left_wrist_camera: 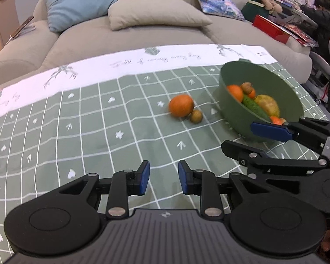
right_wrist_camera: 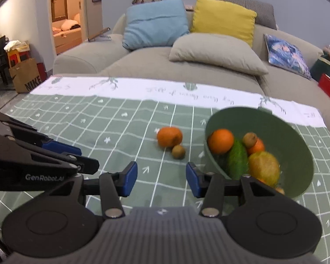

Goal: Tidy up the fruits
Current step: 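Move both tools toward the last orange and small brown fruit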

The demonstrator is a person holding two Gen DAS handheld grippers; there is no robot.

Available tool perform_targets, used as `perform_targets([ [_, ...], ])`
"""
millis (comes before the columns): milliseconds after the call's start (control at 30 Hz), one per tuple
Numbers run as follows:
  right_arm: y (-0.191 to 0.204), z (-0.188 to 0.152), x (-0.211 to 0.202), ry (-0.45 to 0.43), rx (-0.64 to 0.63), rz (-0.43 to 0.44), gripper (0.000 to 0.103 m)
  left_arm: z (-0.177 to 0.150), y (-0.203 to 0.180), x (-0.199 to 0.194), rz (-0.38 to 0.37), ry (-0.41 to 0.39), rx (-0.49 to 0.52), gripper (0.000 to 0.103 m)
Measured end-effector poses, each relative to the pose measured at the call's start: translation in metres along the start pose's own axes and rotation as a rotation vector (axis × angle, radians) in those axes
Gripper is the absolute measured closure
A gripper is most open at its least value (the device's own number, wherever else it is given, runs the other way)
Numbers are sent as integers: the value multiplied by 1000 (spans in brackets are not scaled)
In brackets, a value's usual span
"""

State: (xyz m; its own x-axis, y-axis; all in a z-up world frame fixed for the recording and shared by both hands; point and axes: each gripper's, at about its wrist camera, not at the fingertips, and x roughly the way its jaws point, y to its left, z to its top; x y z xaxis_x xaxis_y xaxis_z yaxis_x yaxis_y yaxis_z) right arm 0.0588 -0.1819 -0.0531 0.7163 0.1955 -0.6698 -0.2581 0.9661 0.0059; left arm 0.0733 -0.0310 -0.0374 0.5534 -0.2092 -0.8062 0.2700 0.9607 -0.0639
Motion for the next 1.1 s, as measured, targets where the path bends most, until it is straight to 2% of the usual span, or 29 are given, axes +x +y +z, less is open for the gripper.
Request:
perform_targets([
  [133,1,-1,17,27,4,-29,61,-2,7,4,8,-3,-29,72],
  [200,3,3,27,45,-13,-40,67,-1,10,6,13,-5,-32,71],
  [400,5,28,52,78,-207,25,69,7,20,11,5,-12,-44,72],
  [600,-1,55,85,196,-460,110,70,15,29,16,17,-25,-51,71],
  [767,-5,64,110,308,-613,164,71,19,35,23,14,-23,-49,71],
  [933,-4,69,133,394,-692,190,74,19,36,30,13,-27,-24,71],
  [1100,-2,74,155,478,-716,186,74,20,42,36,-20,-35,-51,71],
])
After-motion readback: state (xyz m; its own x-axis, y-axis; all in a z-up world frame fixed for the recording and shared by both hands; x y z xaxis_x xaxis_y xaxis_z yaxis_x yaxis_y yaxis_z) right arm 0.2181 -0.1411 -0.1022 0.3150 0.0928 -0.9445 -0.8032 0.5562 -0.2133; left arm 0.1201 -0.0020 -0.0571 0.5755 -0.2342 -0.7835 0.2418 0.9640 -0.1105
